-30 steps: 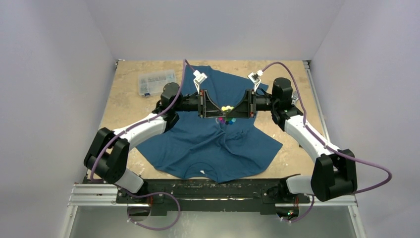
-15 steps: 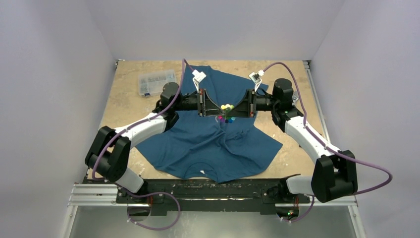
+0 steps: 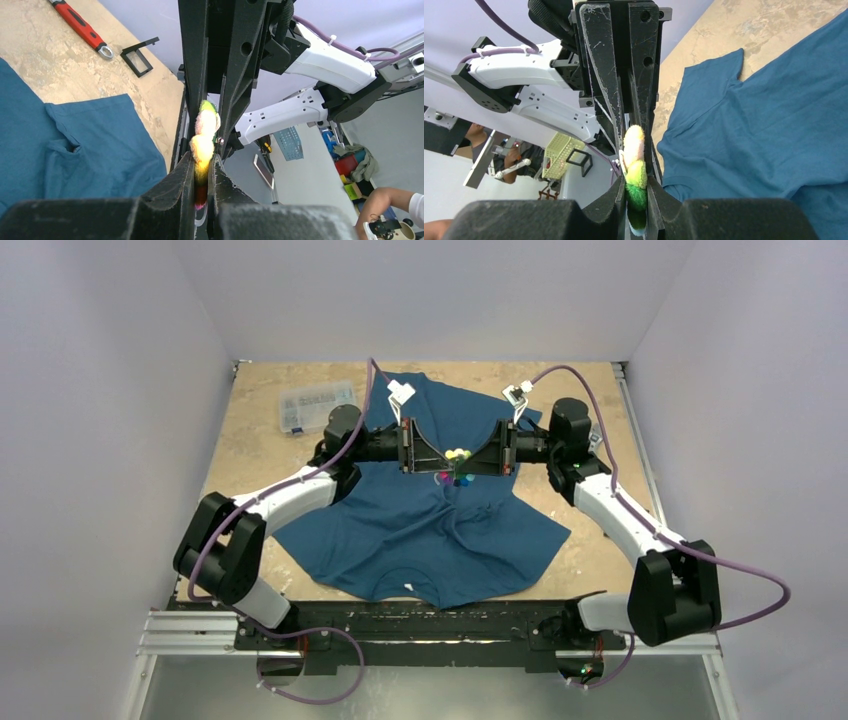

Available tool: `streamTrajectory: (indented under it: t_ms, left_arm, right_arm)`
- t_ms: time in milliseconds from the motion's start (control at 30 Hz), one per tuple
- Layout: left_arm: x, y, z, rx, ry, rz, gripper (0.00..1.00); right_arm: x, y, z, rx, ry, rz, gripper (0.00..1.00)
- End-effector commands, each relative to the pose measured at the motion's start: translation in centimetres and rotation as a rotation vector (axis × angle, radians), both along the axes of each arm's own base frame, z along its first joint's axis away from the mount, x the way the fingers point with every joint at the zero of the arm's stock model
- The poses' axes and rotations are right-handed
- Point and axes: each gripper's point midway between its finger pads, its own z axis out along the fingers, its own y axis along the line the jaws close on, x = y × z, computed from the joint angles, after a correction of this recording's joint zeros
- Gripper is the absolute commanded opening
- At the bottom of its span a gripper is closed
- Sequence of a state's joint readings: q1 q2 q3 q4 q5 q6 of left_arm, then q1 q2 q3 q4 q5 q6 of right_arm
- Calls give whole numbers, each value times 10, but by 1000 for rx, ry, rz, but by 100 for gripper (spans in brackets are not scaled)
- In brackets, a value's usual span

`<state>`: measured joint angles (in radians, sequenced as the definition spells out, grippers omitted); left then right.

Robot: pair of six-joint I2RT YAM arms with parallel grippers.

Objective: Remove the brooch from the garment

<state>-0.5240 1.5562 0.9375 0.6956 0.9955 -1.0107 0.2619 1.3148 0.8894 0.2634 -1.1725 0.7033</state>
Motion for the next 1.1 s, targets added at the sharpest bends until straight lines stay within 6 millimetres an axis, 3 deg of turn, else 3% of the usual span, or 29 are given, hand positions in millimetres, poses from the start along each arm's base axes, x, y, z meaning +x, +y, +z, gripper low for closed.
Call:
streamTrajectory:
  t_ms: [0,300,467,600,700,833,933,1067]
  left_arm:
    - [10,-3,15,-31,-52,20,0]
    - [14,-2,13,-33,-34,42,0]
    - [19,-1,13,-35,-21,62,0]
    - [20,-1,13,-37,-11,69,0]
    - [20,0,13,-39,-11,70,0]
    - [18,0,14,-42,-13,64,0]
    - [18,1,14,-43,-20,58,0]
    - [25,11,13,-37,-41,97,52]
  right_arm:
    - [2,4,9,16,-61,14,21]
    - [2,5,9,13,-60,21,21]
    - [4,5,9,13,-62,18,27]
    - [5,6,10,15,-65,17,27]
    - [5,6,9,15,-65,17,20]
    - [5,6,10,18,-70,16,0]
    - [4,6,11,24,-71,19,0]
    - [1,6,11,30,-60,33,0]
